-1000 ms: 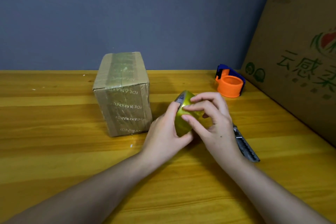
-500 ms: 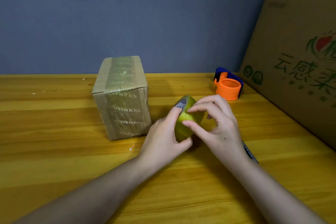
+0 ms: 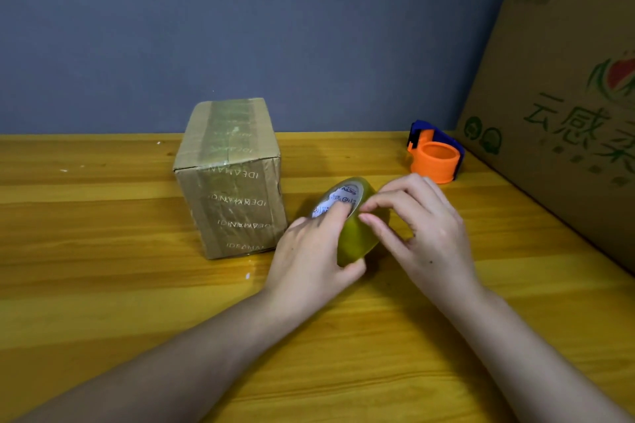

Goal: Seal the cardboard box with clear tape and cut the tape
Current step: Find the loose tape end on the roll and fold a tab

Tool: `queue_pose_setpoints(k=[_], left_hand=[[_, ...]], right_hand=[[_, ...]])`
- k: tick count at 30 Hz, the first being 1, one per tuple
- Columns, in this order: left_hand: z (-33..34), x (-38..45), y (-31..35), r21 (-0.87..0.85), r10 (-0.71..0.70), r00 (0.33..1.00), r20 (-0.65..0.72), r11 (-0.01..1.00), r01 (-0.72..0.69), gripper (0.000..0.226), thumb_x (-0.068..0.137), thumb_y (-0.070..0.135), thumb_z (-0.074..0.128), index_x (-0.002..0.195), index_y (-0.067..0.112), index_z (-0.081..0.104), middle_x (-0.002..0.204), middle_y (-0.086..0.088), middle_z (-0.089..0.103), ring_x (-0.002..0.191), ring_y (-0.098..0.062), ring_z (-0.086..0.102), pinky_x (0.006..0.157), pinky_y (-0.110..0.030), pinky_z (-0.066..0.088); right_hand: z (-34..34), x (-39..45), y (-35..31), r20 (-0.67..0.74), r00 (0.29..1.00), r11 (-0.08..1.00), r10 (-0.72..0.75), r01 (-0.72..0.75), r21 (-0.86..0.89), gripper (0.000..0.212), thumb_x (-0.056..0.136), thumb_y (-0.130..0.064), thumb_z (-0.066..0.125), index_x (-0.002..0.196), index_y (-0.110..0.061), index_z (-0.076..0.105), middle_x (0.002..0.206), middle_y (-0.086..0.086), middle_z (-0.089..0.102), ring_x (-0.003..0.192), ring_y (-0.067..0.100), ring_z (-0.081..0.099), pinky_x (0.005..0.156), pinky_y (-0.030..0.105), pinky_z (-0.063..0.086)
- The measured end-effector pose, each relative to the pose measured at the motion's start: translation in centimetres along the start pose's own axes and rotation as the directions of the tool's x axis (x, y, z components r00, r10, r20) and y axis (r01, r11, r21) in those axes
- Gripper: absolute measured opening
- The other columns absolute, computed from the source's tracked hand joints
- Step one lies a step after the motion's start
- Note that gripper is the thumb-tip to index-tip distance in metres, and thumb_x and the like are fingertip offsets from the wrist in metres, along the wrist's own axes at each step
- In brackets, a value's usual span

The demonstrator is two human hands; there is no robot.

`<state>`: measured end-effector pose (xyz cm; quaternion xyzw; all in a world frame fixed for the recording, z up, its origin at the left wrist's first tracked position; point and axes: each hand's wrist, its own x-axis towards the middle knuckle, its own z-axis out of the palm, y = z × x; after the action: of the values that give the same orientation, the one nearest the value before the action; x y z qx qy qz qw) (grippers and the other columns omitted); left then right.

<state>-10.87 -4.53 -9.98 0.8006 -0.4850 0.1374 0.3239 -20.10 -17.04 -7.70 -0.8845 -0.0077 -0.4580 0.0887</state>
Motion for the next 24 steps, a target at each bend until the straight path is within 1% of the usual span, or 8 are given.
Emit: queue_pose_setpoints(k=[4, 6, 8, 11, 15, 19, 22, 24], left_hand=[[-0.3, -0.1, 0.5, 0.015, 0.009, 0.999, -0.048, 1.0, -0.008, 0.057, 0.067, 0.034, 0.061, 0.119, 0.016, 0.049, 0.094, -0.004, 0.071, 0.089, -0.029, 0.064, 0.074, -0.031, 0.045], [-0.4, -0.1, 0.5, -0.047, -0.027, 0.999, -0.047, 0.999, 0.024, 0.053, 0.069, 0.031, 0.065, 0.117, 0.018, 0.048, 0.094, -0.006, 0.07, 0.09, -0.032, 0.063, 0.071, -0.032, 0.043], [-0.5, -0.2, 0.5, -0.145, -0.089, 0.996, -0.023, 0.986, 0.085, 0.051, 0.07, 0.031, 0.066, 0.115, 0.024, 0.044, 0.094, -0.005, 0.07, 0.091, -0.034, 0.063, 0.071, -0.035, 0.047], [-0.6, -0.3, 0.4, -0.244, -0.122, 0.992, -0.016, 0.963, 0.114, 0.047, 0.068, 0.034, 0.065, 0.108, 0.032, 0.039, 0.087, -0.002, 0.069, 0.086, -0.031, 0.065, 0.068, -0.038, 0.051], [-0.1, -0.3, 0.0, -0.274, -0.125, 0.991, -0.041, 0.955, 0.109, 0.045, 0.067, 0.04, 0.06, 0.107, 0.031, 0.04, 0.085, -0.003, 0.069, 0.084, -0.032, 0.065, 0.068, -0.041, 0.051], [0.1, -0.3, -0.3, -0.268, -0.127, 0.99, -0.053, 0.957, 0.108, 0.048, 0.067, 0.044, 0.058, 0.11, 0.031, 0.042, 0.086, -0.005, 0.07, 0.085, -0.033, 0.066, 0.069, -0.041, 0.052], [0.1, -0.3, -0.3, -0.291, -0.108, 0.993, -0.042, 0.952, 0.092, 0.049, 0.065, 0.051, 0.057, 0.108, 0.035, 0.04, 0.084, -0.003, 0.07, 0.082, -0.03, 0.067, 0.07, -0.041, 0.052], [0.1, -0.2, -0.2, -0.336, -0.067, 0.997, -0.042, 0.941, 0.049, 0.048, 0.067, 0.051, 0.057, 0.108, 0.027, 0.048, 0.084, 0.0, 0.069, 0.081, -0.027, 0.066, 0.072, -0.04, 0.052]], right_hand=[[0.1, 0.1, -0.4, 0.045, 0.999, 0.999, 0.01, -0.008, -0.044, 0.02, 0.092, -0.029, 0.052, 0.09, -0.012, 0.063, 0.092, 0.001, 0.059, 0.086, 0.014, 0.051, 0.069, 0.026, 0.044], [0.3, 0.2, -0.7, 0.06, 0.998, 0.999, -0.007, 0.01, -0.053, 0.02, 0.092, -0.028, 0.051, 0.089, -0.011, 0.061, 0.091, 0.002, 0.059, 0.086, 0.015, 0.05, 0.071, 0.026, 0.043], [0.3, 0.3, -1.0, 0.076, 0.996, 0.995, -0.052, 0.058, -0.082, 0.019, 0.092, -0.027, 0.052, 0.087, -0.011, 0.061, 0.09, 0.003, 0.06, 0.085, 0.016, 0.049, 0.07, 0.026, 0.042], [0.2, 0.3, -1.2, 0.077, 0.991, 0.987, -0.111, 0.12, -0.11, 0.018, 0.091, -0.024, 0.054, 0.086, -0.009, 0.063, 0.089, 0.004, 0.062, 0.084, 0.016, 0.049, 0.069, 0.025, 0.041], [0.3, 0.0, -1.2, 0.032, 0.994, 0.994, -0.101, 0.102, -0.032, 0.013, 0.091, -0.021, 0.059, 0.089, -0.009, 0.065, 0.098, 0.004, 0.065, 0.084, 0.021, 0.057, 0.069, 0.033, 0.049], [0.4, -0.1, -0.9, 0.0, 0.995, 0.995, -0.098, 0.098, 0.028, 0.007, 0.086, -0.013, 0.067, 0.09, -0.007, 0.068, 0.099, 0.004, 0.069, 0.087, 0.024, 0.063, 0.074, 0.035, 0.05], [0.4, -0.1, -0.7, -0.027, 0.998, 0.997, -0.057, 0.059, 0.052, 0.006, 0.085, -0.009, 0.067, 0.089, -0.006, 0.069, 0.094, 0.004, 0.069, 0.086, 0.021, 0.063, 0.079, 0.024, 0.047], [0.3, -0.1, -0.6, -0.033, 0.999, 0.997, -0.028, 0.03, 0.065, 0.004, 0.085, -0.009, 0.066, 0.087, -0.006, 0.069, 0.091, 0.003, 0.068, 0.085, 0.018, 0.062, 0.079, 0.016, 0.04]])
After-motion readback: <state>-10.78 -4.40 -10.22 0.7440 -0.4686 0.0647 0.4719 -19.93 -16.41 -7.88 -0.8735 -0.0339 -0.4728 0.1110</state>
